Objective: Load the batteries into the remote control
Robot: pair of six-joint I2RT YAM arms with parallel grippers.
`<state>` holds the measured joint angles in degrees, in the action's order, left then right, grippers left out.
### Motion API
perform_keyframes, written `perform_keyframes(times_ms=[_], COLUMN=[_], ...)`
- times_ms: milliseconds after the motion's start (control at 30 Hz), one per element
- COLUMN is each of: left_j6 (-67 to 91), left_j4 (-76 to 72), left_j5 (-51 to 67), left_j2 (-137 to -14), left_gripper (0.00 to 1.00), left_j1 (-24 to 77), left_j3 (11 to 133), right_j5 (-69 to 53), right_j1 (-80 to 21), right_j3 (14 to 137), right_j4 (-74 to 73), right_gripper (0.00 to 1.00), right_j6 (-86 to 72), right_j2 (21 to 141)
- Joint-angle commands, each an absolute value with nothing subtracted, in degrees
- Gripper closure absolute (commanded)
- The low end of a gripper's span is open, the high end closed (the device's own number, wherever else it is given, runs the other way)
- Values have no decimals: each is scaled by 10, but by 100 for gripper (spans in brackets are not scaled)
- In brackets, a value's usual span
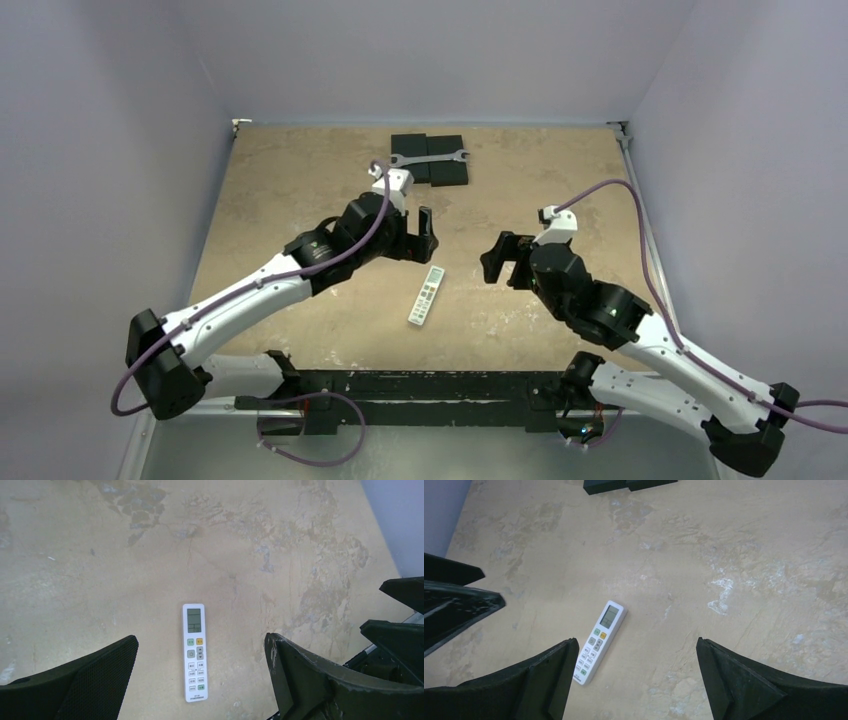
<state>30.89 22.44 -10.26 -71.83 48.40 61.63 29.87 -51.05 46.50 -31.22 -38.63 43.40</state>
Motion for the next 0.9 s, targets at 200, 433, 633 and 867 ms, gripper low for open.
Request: perform_keyframes(times_ms=[200, 433, 633, 867], left_j6=[258, 256, 264, 275], left_j4=[270, 293, 301, 299], left_j5=[-151, -163, -161, -152], left_j2=[-602, -539, -508, -494], left_gripper=[1, 1, 1, 1], left_j1=[485, 485, 484, 485], left_j3=[608, 575, 553, 543], right_j5=[355, 373, 372, 315], right_j1=[-510, -509, -509, -509], right_j3=[496, 483, 479, 476], right_j4=[-345, -361, -374, -371], right_gripper=[1, 1, 1, 1], right_j6=[-363, -369, -379, -359], right_j2=[397, 371, 355, 352])
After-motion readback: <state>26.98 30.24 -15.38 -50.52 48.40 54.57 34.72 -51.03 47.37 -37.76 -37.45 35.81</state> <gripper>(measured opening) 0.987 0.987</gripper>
